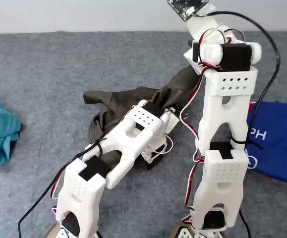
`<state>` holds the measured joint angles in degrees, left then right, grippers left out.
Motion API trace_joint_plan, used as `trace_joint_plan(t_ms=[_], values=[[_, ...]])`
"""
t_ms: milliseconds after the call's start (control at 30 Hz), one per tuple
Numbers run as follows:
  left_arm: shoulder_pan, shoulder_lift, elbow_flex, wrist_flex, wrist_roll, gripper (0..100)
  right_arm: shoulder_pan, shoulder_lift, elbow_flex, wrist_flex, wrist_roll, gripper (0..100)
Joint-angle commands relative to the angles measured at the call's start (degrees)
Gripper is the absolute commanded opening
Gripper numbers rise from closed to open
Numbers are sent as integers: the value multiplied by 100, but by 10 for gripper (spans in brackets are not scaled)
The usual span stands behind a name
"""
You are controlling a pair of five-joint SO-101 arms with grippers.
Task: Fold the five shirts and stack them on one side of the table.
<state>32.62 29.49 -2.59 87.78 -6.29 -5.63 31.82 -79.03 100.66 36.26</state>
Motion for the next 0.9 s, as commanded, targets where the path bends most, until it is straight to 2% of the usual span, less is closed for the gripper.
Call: trace_joint_plan(t_ms=[0,333,533,733,867], values=[[-70,9,-189,-211,-70,155,-48,-277,-9,224,-9,9],[-246,343,-321,-360,9,145,-48,-277,-9,224,-9,9],[-668,369,-321,-369,88,12,-48,-277,-9,224,-9,9],[-774,299,-330,-273,114,13,-48,-286,-9,224,-18,9],[-791,-211,-426,132,114,13,-4,-330,-26,224,-18,9]])
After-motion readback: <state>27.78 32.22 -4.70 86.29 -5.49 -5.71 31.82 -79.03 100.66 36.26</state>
